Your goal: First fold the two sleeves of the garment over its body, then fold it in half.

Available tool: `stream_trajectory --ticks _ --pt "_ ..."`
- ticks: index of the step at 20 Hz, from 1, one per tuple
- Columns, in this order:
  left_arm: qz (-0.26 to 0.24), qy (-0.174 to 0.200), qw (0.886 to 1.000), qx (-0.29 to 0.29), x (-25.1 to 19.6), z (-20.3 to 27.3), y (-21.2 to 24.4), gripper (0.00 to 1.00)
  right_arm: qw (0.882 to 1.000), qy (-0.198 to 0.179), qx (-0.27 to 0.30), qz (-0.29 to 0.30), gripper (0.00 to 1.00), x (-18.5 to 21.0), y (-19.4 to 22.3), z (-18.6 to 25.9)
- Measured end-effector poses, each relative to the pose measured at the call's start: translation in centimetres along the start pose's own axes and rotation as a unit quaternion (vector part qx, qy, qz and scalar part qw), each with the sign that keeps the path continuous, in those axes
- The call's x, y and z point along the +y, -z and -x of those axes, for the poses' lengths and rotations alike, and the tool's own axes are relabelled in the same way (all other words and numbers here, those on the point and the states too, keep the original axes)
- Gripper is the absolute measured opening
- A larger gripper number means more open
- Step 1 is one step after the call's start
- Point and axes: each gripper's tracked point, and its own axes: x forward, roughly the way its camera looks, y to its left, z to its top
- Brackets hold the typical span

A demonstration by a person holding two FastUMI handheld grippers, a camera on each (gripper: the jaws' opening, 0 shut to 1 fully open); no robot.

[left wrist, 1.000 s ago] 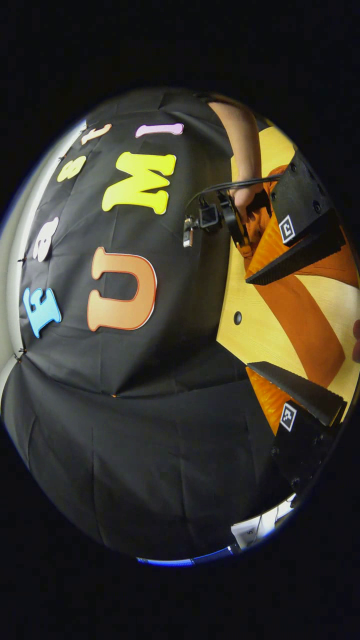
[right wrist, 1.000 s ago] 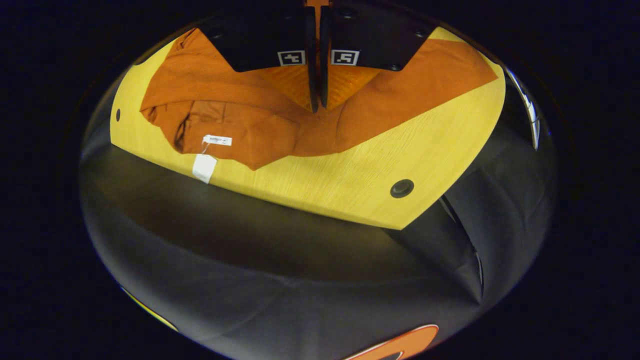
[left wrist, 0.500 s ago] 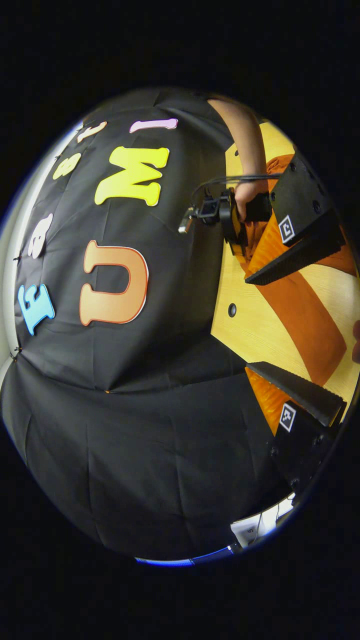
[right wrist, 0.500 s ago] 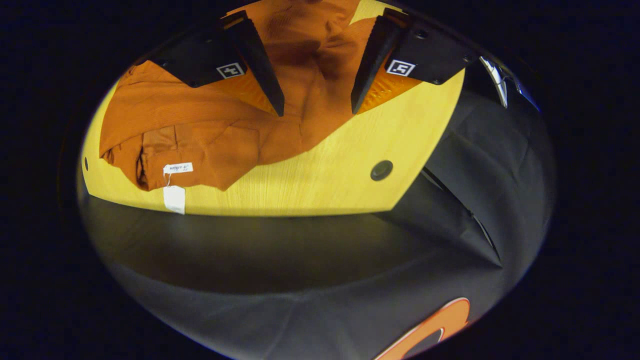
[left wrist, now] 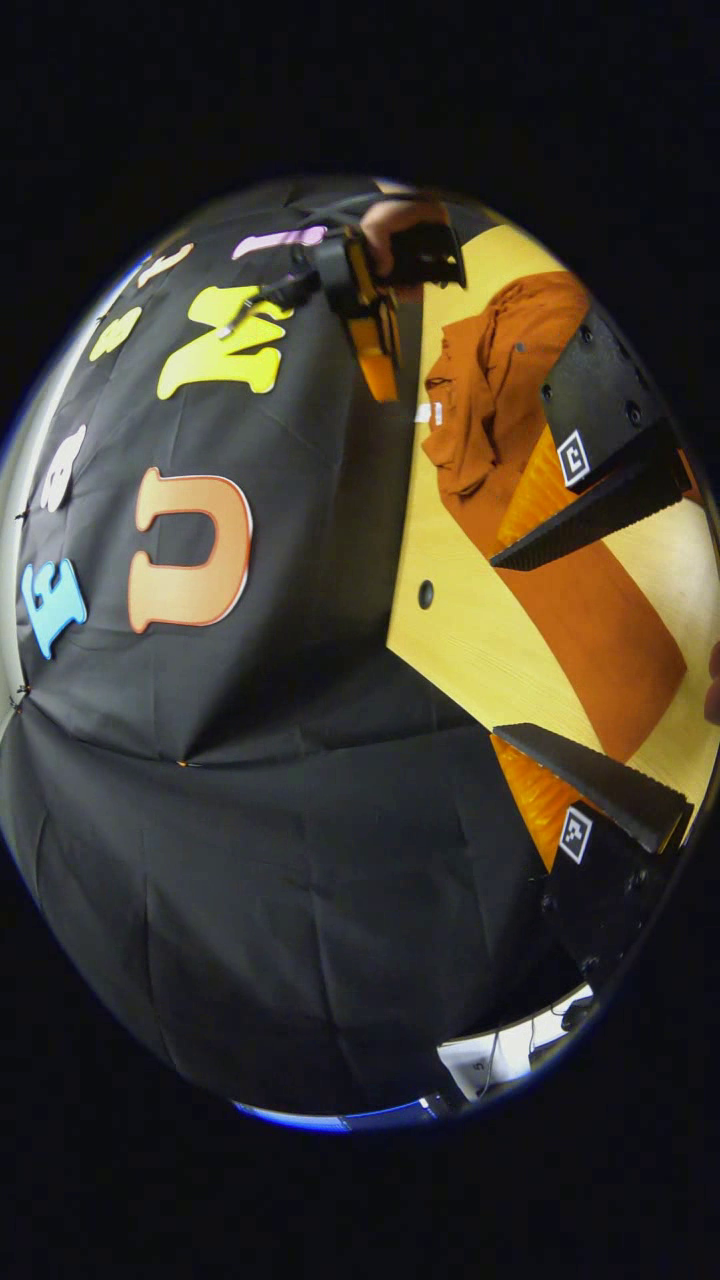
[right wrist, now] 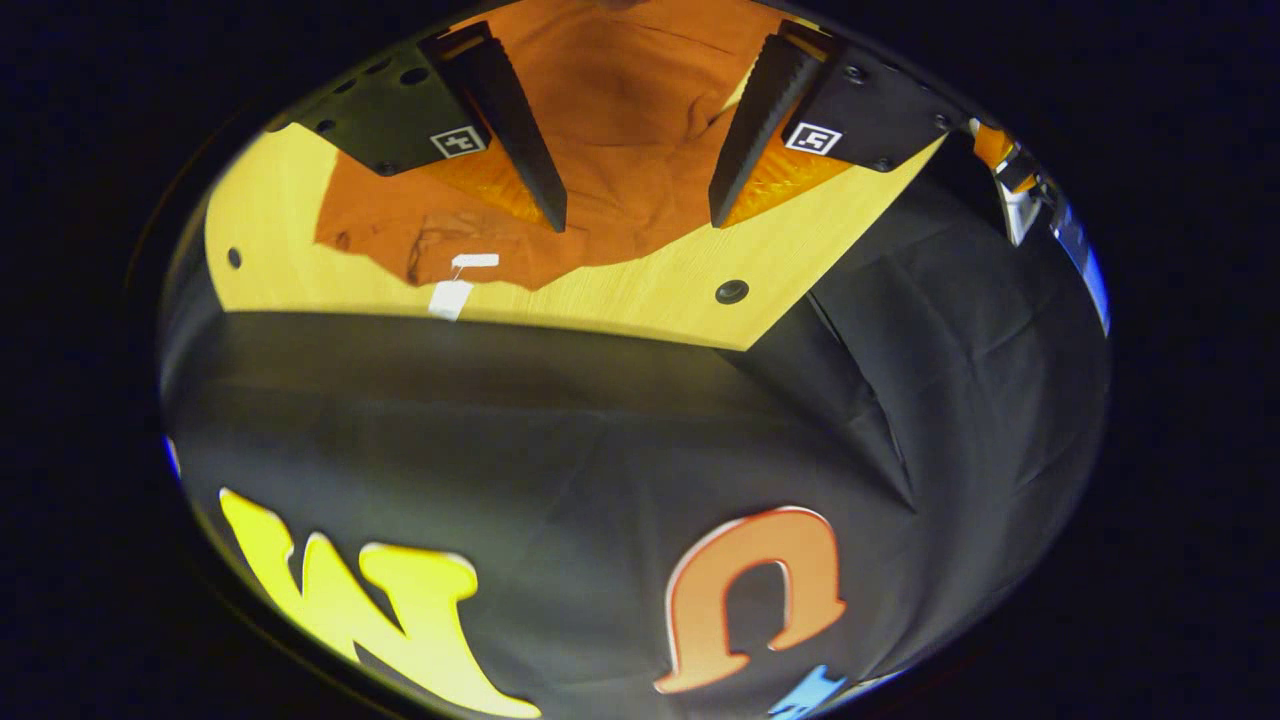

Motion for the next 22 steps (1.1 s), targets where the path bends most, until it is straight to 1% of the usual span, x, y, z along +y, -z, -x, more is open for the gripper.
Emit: stream_trajectory --ticks 1,2,3,4,7,10,13,15,16,17,18,19,20,21,22 --pt "0.001 0.001 1.000 0.007 0.3 -0.3 0.7 1.00 1.000 -0.003 -0.013 0.024 0.93 0.2 -0.2 2.0" --pt "0.003 -0.001 1.000 0.019 0.8 -0.7 1.7 0.99 0.999 -0.010 -0.023 0.043 0.90 0.5 -0.2 3.9" --pt "0.010 -0.001 1.000 0.026 1.2 -1.3 2.6 0.99 0.998 -0.018 -0.031 0.055 0.90 1.2 -0.1 5.9" --pt "0.018 0.003 0.999 0.028 1.5 -1.8 3.4 1.00 0.997 -0.025 -0.035 0.063 0.92 1.5 0.0 7.9" --pt "0.028 0.007 0.998 0.059 2.1 -3.4 6.8 1.00 0.997 -0.030 -0.036 0.066 0.92 1.0 1.2 12.5" --pt "0.021 -0.009 0.996 0.090 2.9 -4.5 9.7 1.00 0.997 -0.015 -0.034 0.073 0.92 -1.1 1.7 15.5" --pt "0.021 -0.012 0.992 0.122 2.9 -4.1 12.4 1.00 0.997 0.011 -0.043 0.064 0.92 -3.6 1.4 17.0" --pt "0.011 -0.021 0.991 0.130 3.1 -4.1 13.5 1.00 0.998 0.021 -0.048 0.044 0.92 -4.6 1.2 17.5" --pt "0.012 -0.023 0.989 0.144 3.1 -4.0 14.3 1.00 0.998 0.023 -0.048 0.036 0.92 -4.9 1.1 17.7" --pt "0.000 -0.024 0.991 0.131 3.0 -4.0 14.0 1.00 0.998 0.024 -0.048 0.032 0.90 -5.2 1.2 17.8" --pt "-0.014 -0.024 0.991 0.134 3.0 -4.4 14.1 1.00 0.998 0.026 -0.047 0.029 0.92 -5.4 1.1 18.0" --pt "-0.022 -0.023 0.989 0.142 2.8 -4.1 14.5 1.00 0.998 0.027 -0.047 0.028 0.92 -5.6 1.2 18.1" --pt "-0.024 -0.018 0.990 0.139 2.6 -4.3 14.4 1.00 0.998 0.027 -0.047 0.026 0.92 -5.7 1.2 18.2" --pt "-0.016 -0.017 0.989 0.144 2.4 -4.4 14.3 0.99 0.998 0.027 -0.045 0.023 0.92 -5.7 1.4 18.3" --pt "-0.012 -0.021 0.989 0.143 2.3 -4.6 14.2 0.90 0.999 0.024 -0.042 0.015 0.90 -5.7 1.5 18.4"
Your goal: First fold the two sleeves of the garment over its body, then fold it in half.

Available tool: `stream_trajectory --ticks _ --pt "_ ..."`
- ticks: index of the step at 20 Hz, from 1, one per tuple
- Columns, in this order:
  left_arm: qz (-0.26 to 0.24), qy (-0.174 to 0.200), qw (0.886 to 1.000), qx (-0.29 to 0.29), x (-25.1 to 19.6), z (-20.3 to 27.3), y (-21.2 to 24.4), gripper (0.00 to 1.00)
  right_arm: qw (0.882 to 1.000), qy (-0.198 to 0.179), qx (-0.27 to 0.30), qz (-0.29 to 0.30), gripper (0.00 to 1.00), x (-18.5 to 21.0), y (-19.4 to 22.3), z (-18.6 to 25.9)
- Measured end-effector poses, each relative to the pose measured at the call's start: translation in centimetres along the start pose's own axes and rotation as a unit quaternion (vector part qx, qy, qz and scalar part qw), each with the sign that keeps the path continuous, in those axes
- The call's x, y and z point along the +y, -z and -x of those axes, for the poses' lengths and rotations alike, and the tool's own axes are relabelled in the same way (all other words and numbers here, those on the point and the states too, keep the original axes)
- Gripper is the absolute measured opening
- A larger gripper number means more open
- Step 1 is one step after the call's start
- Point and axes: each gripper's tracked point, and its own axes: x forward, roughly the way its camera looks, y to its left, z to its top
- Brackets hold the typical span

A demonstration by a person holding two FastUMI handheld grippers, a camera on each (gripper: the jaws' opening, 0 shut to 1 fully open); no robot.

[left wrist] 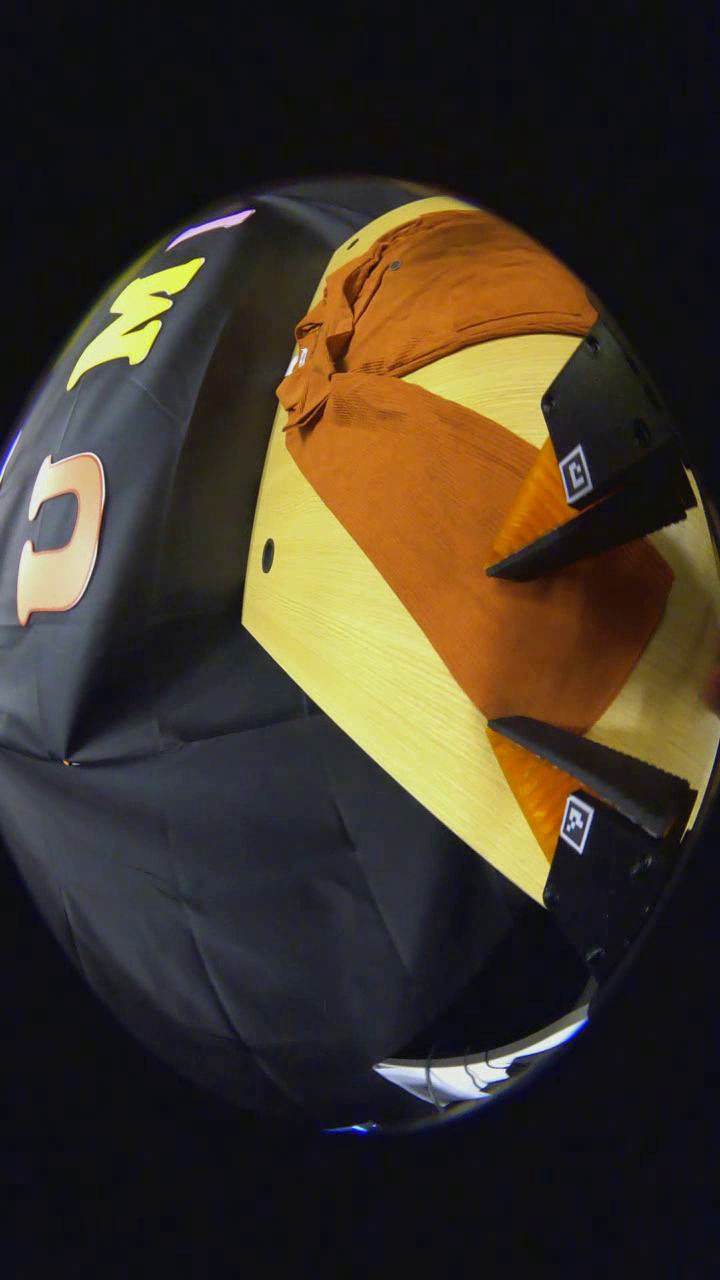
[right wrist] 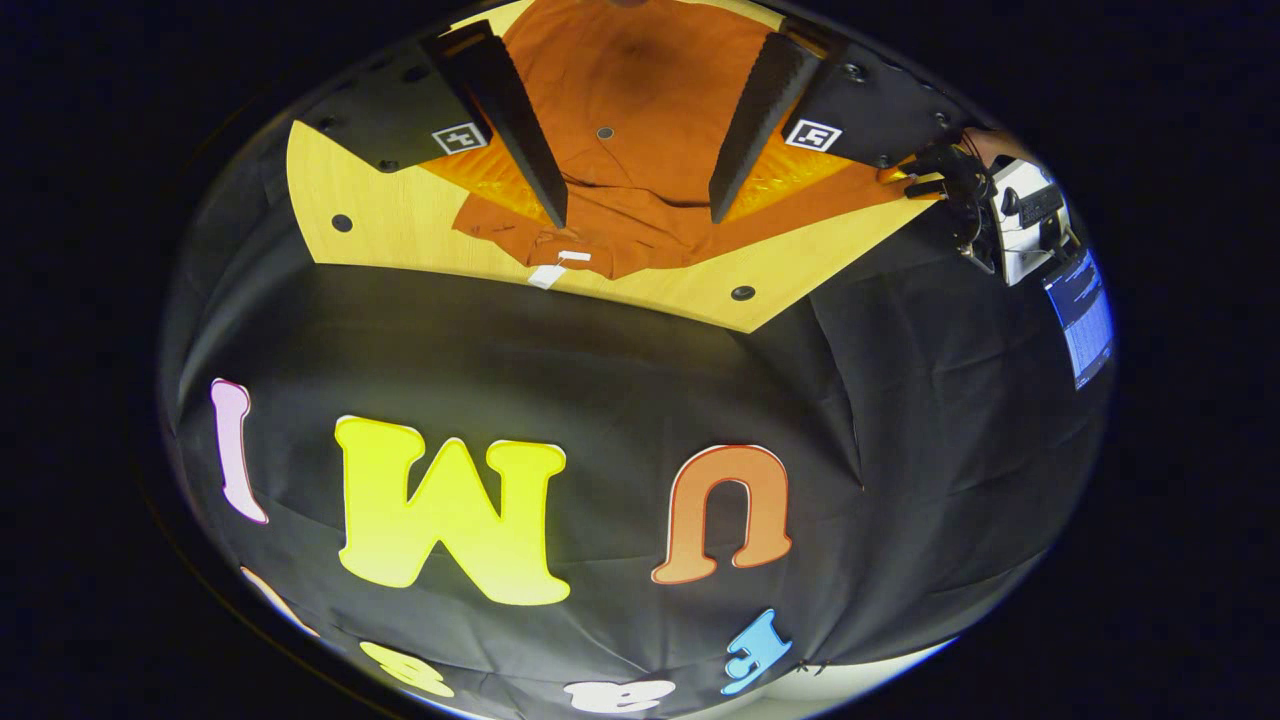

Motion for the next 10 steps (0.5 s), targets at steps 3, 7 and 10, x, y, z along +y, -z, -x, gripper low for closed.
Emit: stream_trajectory --ticks 3,7,10 --pt "0.010 -0.015 1.000 -0.002 0.4 0.1 0.0 0.78 1.000 -0.002 0.001 -0.015 0.92 -0.1 0.1 0.2" --pt "0.002 -0.049 0.999 0.010 0.7 0.1 -0.4 0.08 1.000 0.000 -0.001 -0.015 0.92 -1.6 0.2 1.4" --pt "0.024 -0.031 0.999 0.009 -1.4 0.0 -3.3 0.03 1.000 0.013 -0.005 -0.015 0.92 -3.2 0.5 2.7"
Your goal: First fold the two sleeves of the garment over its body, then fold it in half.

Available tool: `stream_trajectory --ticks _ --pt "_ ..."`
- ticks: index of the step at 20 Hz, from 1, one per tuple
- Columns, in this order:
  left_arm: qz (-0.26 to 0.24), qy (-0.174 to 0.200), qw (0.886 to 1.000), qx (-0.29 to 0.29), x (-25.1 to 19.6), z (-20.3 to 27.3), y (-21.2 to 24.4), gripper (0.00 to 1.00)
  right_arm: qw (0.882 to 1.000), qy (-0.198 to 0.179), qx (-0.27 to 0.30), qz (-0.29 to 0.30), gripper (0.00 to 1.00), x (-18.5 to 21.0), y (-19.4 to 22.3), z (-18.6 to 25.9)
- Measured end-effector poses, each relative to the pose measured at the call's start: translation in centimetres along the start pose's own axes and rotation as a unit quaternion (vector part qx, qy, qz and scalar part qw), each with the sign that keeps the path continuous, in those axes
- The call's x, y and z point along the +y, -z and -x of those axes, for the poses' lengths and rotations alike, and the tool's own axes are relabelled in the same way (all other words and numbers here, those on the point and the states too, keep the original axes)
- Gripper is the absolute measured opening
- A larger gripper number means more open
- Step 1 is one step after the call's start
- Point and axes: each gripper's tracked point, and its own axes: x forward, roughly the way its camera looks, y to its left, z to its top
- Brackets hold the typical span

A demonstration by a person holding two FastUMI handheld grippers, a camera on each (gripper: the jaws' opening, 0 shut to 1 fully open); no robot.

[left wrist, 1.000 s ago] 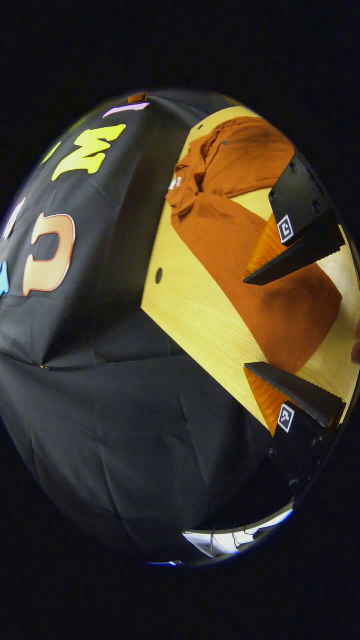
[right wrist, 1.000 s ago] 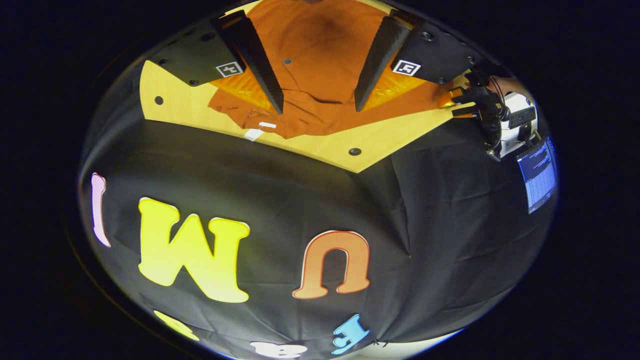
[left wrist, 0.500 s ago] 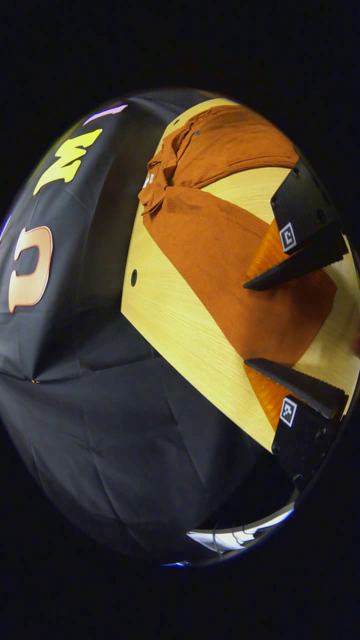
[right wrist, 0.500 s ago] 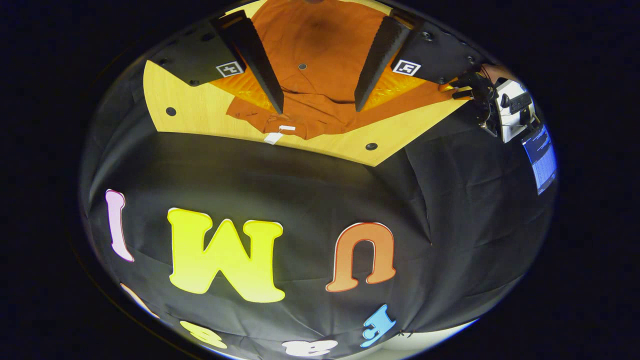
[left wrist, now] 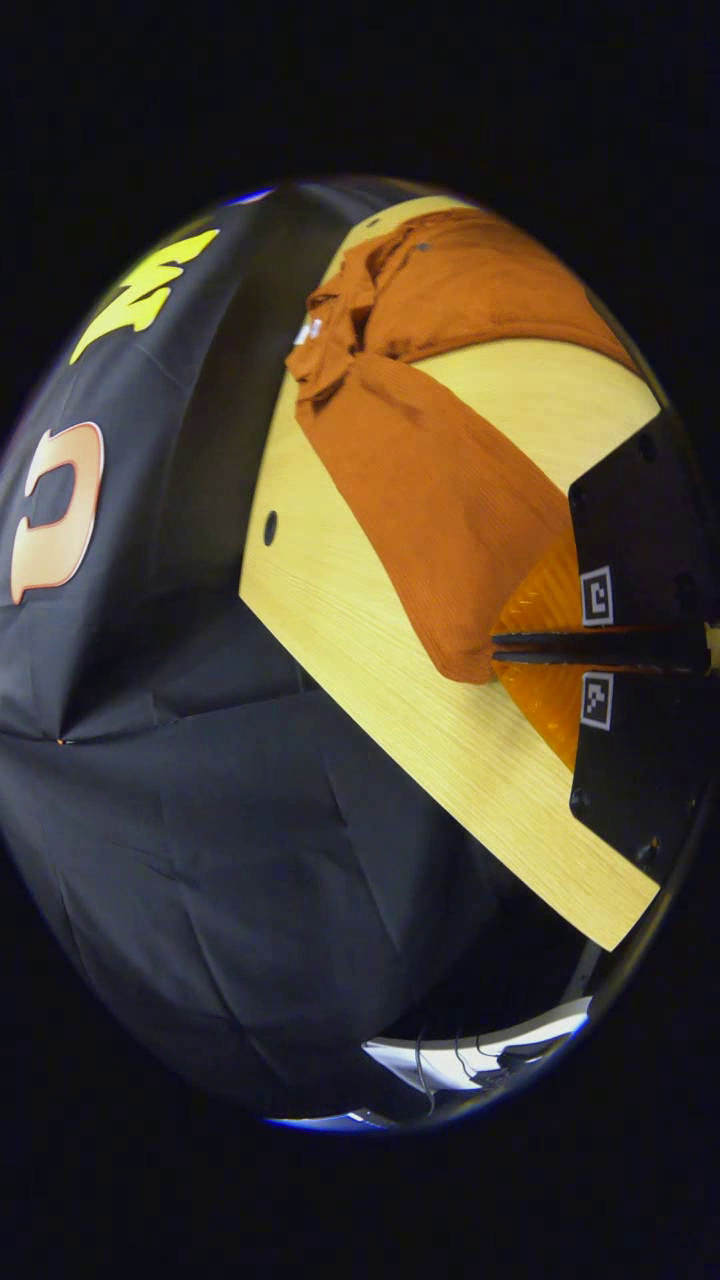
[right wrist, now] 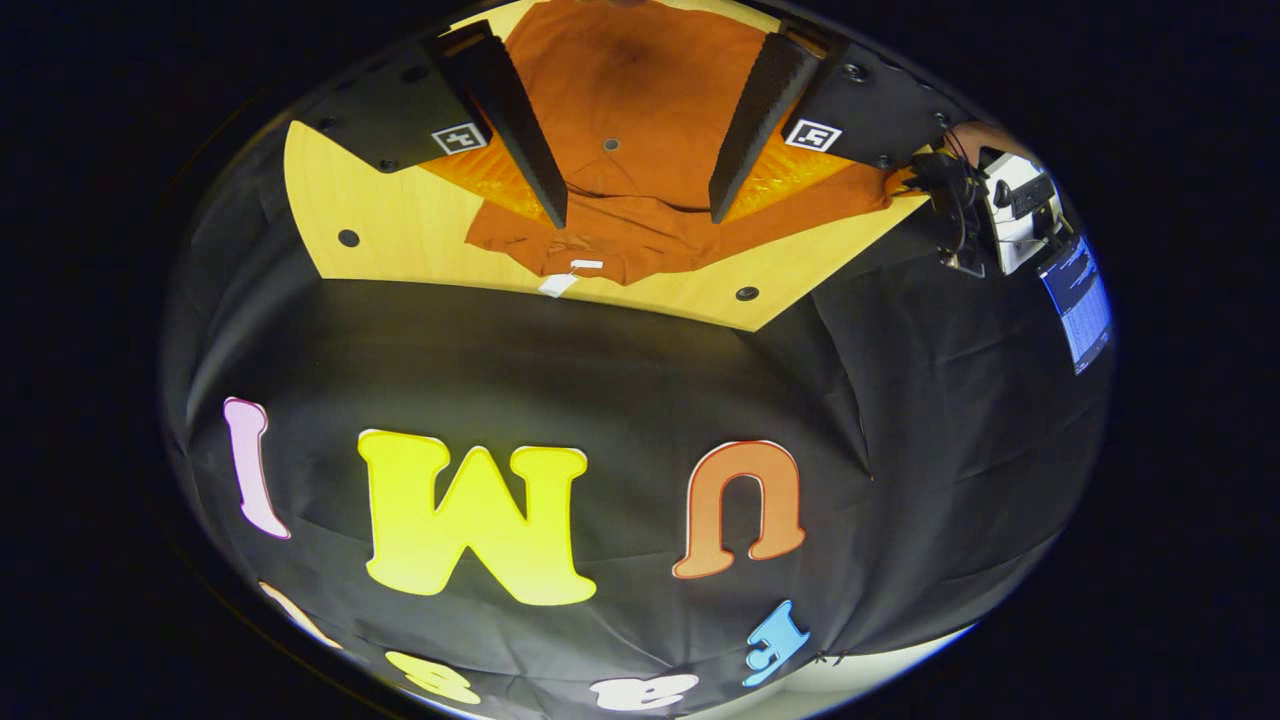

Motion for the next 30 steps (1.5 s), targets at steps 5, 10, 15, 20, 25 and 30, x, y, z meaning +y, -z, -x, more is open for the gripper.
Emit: stream_trajectory --ticks 5,10,15,20,25,30 --pt "-0.010 0.046 0.999 -0.011 -4.8 0.7 -7.6 0.03 0.999 0.025 -0.015 -0.025 0.92 -3.5 0.7 2.0" --pt "-0.049 0.082 0.994 -0.057 -10.9 0.6 -16.8 0.03 0.997 0.041 -0.029 -0.062 0.93 -7.4 1.8 4.7" --pt "-0.086 0.135 0.982 -0.102 -20.5 2.1 -25.7 0.03 0.993 0.068 -0.048 -0.086 0.93 -12.6 2.9 7.6" --pt "-0.148 0.206 0.961 -0.109 -34.6 3.6 -27.2 0.03 0.985 0.105 -0.065 -0.122 0.93 -18.0 4.1 10.9" --pt "-0.211 0.262 0.939 -0.077 -47.7 2.9 -22.0 0.03 0.976 0.152 -0.064 -0.143 0.93 -23.7 6.5 14.7" --pt "-0.252 0.249 0.935 -0.014 -54.5 -2.5 -14.4 0.03 0.964 0.211 -0.049 -0.155 0.93 -27.8 9.2 20.4"
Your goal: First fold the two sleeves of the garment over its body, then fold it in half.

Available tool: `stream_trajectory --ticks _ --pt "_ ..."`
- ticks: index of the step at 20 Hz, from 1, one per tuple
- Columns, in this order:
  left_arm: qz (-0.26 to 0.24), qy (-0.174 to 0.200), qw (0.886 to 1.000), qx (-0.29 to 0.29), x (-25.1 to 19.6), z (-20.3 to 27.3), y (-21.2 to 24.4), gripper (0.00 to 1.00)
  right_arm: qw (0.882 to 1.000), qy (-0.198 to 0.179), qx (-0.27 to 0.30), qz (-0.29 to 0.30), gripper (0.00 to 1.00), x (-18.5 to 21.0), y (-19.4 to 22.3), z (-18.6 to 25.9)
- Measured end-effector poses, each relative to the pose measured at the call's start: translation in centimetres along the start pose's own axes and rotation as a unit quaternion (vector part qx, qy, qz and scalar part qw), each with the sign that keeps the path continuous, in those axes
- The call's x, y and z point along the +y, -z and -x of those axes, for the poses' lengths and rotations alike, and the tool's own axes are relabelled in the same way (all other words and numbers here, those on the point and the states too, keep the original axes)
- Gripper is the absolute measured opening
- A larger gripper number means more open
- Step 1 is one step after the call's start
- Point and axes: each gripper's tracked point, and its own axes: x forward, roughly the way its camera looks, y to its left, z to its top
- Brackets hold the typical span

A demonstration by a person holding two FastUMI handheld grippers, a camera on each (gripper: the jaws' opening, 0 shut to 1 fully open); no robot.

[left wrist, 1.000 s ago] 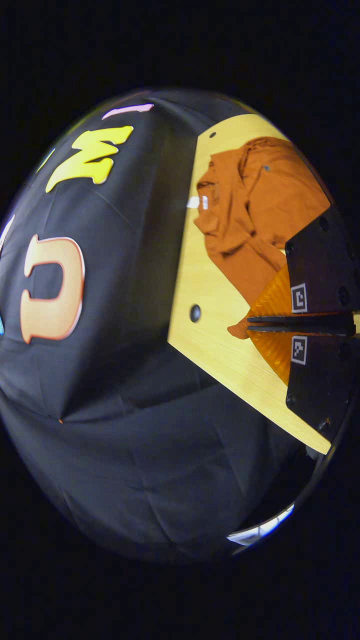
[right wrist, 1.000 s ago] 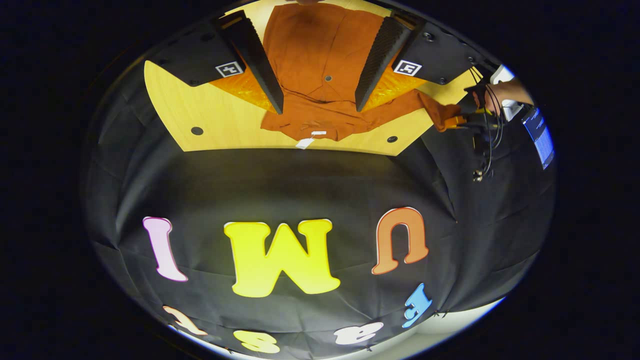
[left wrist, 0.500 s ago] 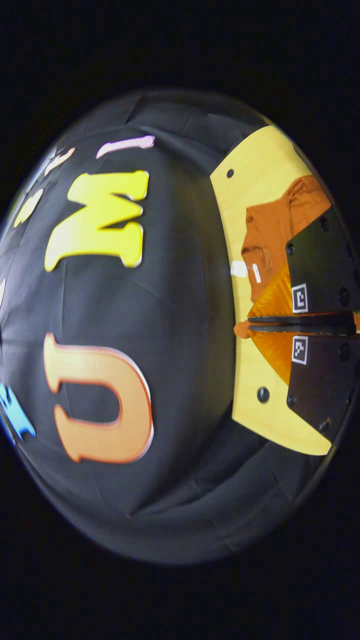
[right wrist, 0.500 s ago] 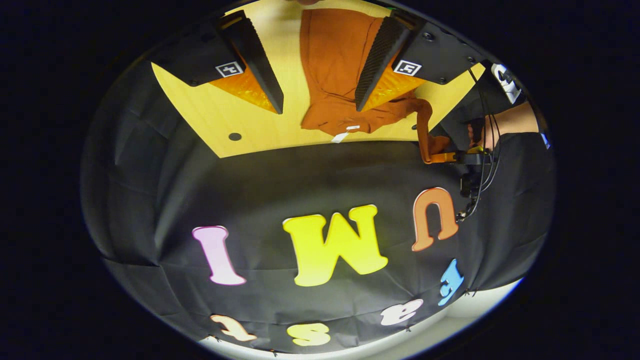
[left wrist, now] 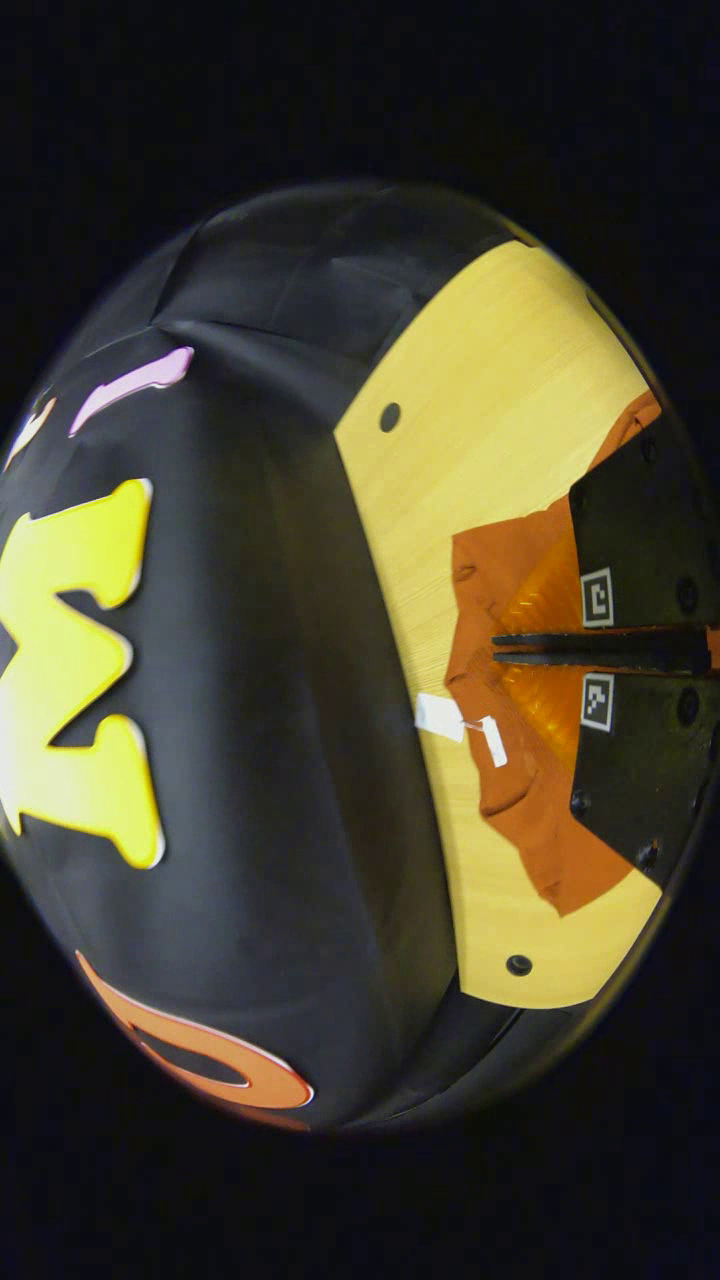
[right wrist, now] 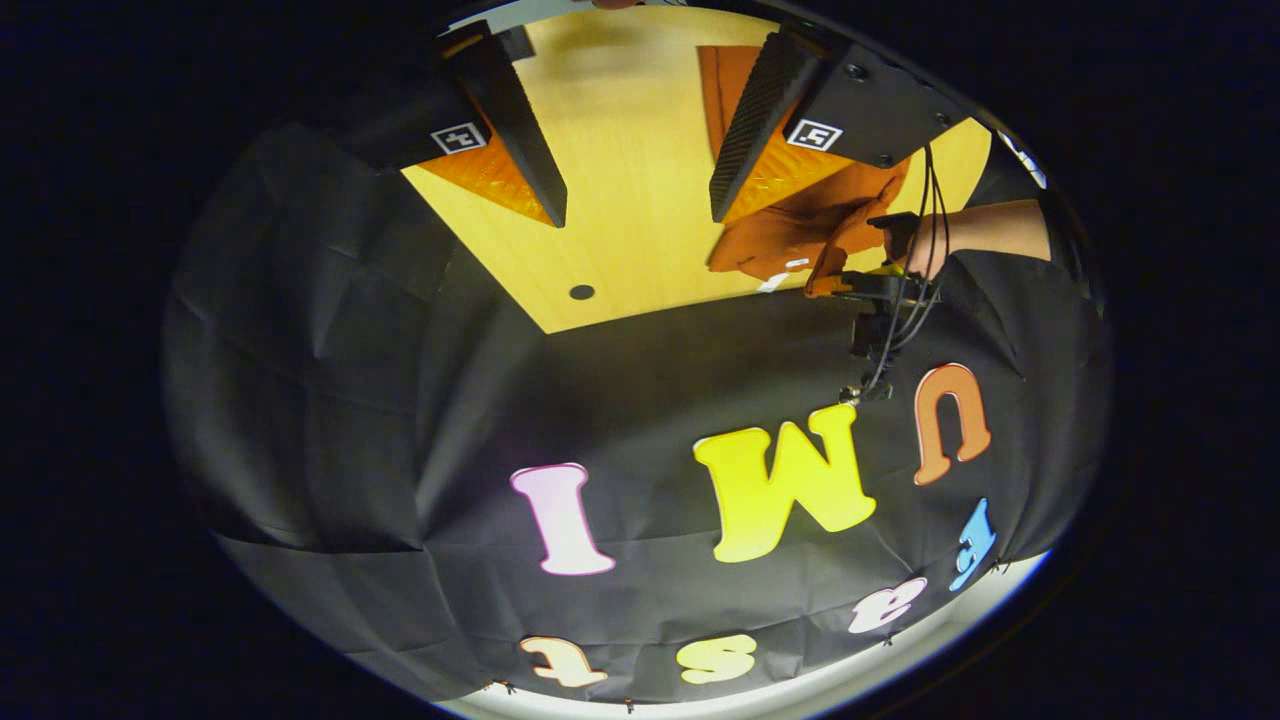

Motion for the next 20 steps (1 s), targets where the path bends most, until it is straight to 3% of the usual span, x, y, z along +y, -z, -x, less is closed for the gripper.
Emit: stream_trajectory --ticks 4,9,14,20 --pt "-0.024 -0.013 0.999 0.024 -1.4 -4.6 1.2 0.05 0.999 0.034 0.013 0.001 0.93 -2.9 1.5 0.8" --pt "-0.024 0.005 0.999 0.035 -5.1 -6.3 2.3 0.13 0.999 0.039 0.021 0.003 0.93 -4.0 1.7 0.5" --pt "-0.009 0.006 1.000 0.022 -6.6 -5.5 2.0 1.00 1.000 0.013 0.011 0.021 0.93 -2.6 0.8 -0.4" --pt "0.036 -0.013 0.999 -0.038 -5.2 2.0 -0.2 1.00 0.998 -0.045 -0.008 0.047 0.94 2.1 -0.5 -2.1"
